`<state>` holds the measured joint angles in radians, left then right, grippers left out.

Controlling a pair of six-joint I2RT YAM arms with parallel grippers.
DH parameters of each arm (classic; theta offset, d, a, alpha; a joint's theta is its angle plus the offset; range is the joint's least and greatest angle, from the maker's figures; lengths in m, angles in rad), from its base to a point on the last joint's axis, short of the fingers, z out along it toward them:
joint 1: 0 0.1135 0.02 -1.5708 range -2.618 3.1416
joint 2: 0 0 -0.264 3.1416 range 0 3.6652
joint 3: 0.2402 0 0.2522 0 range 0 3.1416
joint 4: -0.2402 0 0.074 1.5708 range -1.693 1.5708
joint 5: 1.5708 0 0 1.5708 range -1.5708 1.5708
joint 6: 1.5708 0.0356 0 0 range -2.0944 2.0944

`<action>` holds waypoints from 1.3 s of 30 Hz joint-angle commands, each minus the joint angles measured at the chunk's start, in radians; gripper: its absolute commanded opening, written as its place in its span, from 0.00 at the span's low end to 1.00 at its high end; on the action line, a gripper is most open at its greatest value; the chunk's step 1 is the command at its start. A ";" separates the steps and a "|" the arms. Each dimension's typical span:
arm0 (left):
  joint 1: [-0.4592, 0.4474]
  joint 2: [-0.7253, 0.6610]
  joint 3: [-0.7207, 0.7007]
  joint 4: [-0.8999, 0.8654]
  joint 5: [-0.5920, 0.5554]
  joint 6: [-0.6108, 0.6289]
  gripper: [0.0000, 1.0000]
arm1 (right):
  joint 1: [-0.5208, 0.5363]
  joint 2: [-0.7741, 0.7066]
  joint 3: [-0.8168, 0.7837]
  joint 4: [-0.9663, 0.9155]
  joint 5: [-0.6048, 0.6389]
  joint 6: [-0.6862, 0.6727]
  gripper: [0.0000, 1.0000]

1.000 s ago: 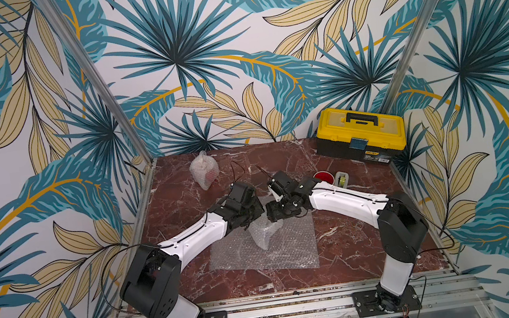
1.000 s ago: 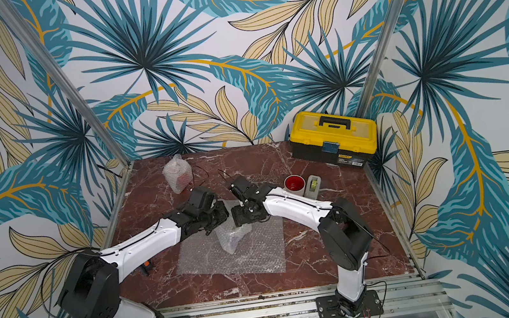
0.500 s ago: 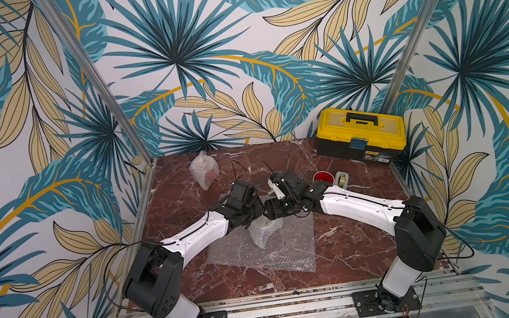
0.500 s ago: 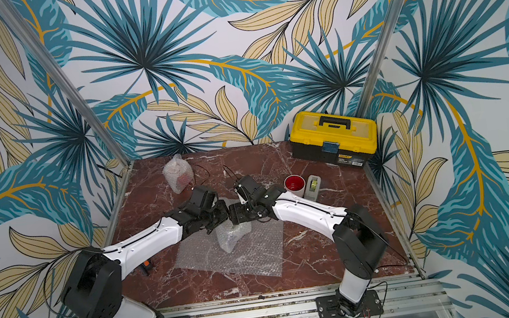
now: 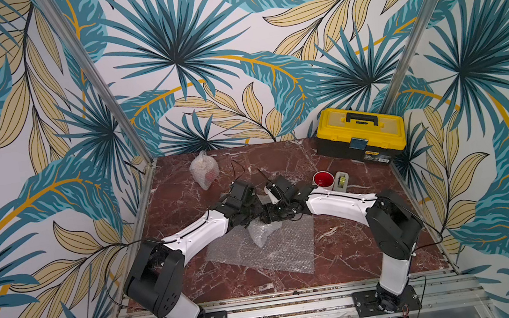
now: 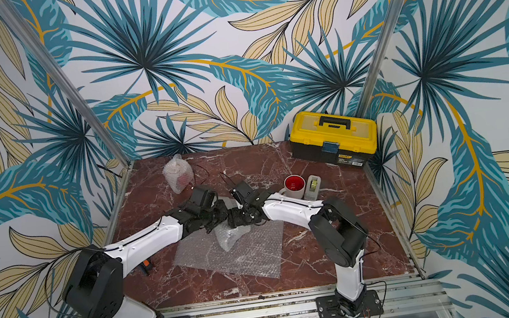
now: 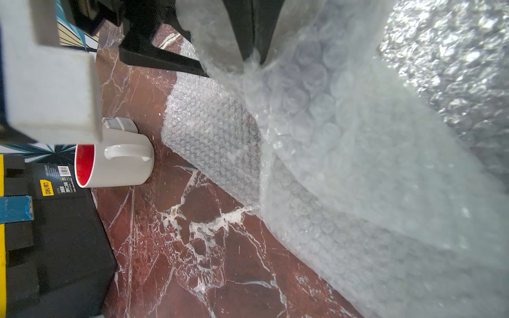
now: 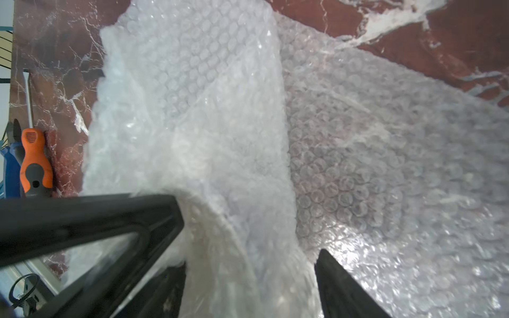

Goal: Wrap mugs in bubble wrap
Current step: Wrap the mug in bubble wrap.

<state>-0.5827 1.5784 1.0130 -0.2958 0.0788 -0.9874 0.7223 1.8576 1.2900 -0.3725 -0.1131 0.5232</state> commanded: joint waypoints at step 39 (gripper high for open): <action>-0.018 -0.097 -0.136 -0.098 -0.027 0.102 0.32 | 0.003 0.150 0.131 -0.234 0.008 -0.075 0.72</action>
<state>-0.5903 1.4528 0.8898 -0.3874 0.0418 -0.8970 0.7223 1.9823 1.4105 -0.5388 -0.1200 0.4717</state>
